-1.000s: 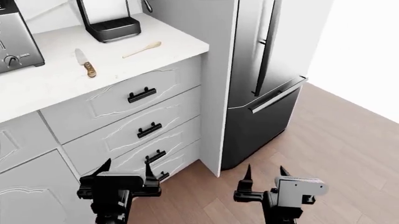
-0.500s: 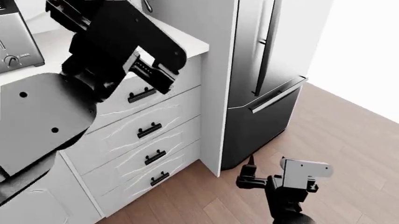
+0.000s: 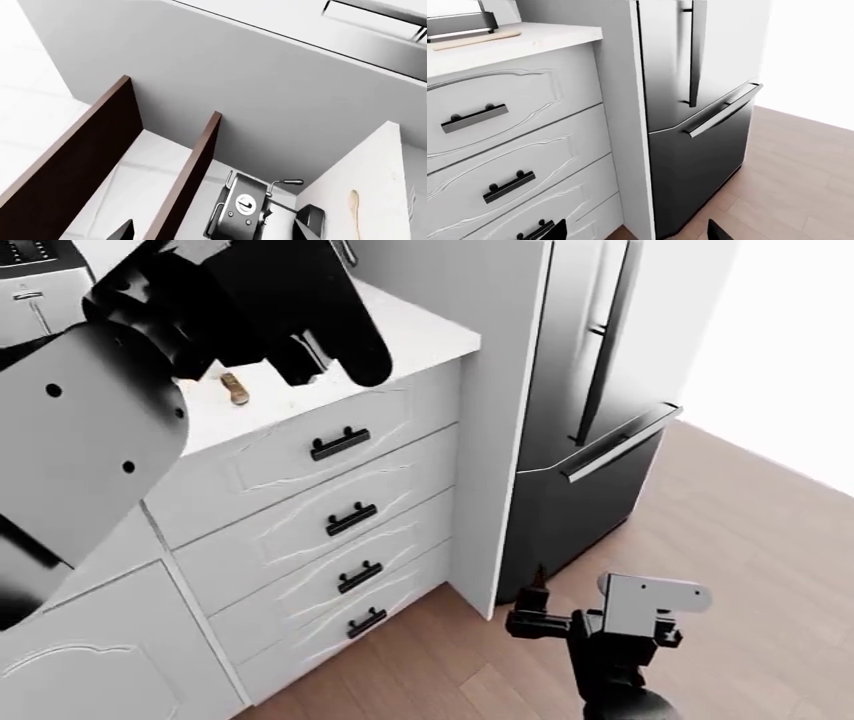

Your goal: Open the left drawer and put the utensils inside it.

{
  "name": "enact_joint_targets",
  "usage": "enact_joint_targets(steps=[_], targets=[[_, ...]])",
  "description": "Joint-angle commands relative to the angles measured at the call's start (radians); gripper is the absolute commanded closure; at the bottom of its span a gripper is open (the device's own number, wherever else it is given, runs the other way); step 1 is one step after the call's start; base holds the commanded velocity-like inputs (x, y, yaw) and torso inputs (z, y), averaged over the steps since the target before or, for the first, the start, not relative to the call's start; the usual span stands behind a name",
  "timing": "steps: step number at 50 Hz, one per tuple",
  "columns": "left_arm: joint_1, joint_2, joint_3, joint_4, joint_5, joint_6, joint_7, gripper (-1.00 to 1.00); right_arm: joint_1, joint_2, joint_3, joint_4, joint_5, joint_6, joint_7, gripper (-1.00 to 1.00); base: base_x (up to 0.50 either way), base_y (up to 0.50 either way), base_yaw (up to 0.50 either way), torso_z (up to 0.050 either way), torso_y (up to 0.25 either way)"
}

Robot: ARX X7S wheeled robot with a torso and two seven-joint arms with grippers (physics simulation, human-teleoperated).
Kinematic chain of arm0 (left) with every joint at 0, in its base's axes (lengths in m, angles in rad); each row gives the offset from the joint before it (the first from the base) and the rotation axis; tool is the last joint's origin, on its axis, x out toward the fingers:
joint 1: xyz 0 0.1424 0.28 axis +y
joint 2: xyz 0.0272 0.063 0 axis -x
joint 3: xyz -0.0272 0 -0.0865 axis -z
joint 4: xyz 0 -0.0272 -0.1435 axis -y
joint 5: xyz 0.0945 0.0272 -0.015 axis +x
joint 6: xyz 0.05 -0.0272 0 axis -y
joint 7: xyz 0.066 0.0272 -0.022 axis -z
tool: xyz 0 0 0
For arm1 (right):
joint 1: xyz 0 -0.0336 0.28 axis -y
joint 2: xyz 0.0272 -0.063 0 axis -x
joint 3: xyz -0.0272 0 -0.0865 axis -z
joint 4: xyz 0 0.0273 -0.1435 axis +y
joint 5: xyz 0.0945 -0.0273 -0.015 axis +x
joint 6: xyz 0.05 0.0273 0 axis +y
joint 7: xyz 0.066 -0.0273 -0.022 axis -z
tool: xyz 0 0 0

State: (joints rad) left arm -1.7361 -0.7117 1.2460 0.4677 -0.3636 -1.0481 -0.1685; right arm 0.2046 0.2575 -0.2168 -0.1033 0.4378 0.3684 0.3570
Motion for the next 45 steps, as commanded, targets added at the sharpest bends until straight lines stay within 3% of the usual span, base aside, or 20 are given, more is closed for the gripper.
enact_joint_targets(steps=[1, 23, 28, 45], targets=[[-0.035, -0.014, 0.069, -0.025, 0.048, 0.034, 0.025, -1.00, 0.011, 0.002, -0.011, 0.000, -0.003, 0.012, 0.011, -1.00, 0.31, 0.39, 0.00, 0.000, 0.000], [-0.035, -0.002, 0.070, -0.039, 0.049, 0.041, 0.038, -1.00, 0.019, 0.001, -0.026, 0.024, -0.010, -0.005, 0.010, -1.00, 0.31, 0.39, 0.00, 0.000, 0.000], [-0.034, 0.000, 0.070, -0.045, 0.049, 0.045, 0.042, -1.00, 0.011, 0.008, -0.042, 0.008, 0.002, -0.036, -0.037, -1.00, 0.04, -0.03, 0.00, 0.000, 0.000], [-0.044, 0.002, 0.076, -0.055, 0.055, 0.045, 0.057, -1.00, 0.021, 0.010, -0.034, 0.014, 0.003, -0.002, 0.006, -1.00, 0.39, -0.31, 0.00, 0.000, 0.000]])
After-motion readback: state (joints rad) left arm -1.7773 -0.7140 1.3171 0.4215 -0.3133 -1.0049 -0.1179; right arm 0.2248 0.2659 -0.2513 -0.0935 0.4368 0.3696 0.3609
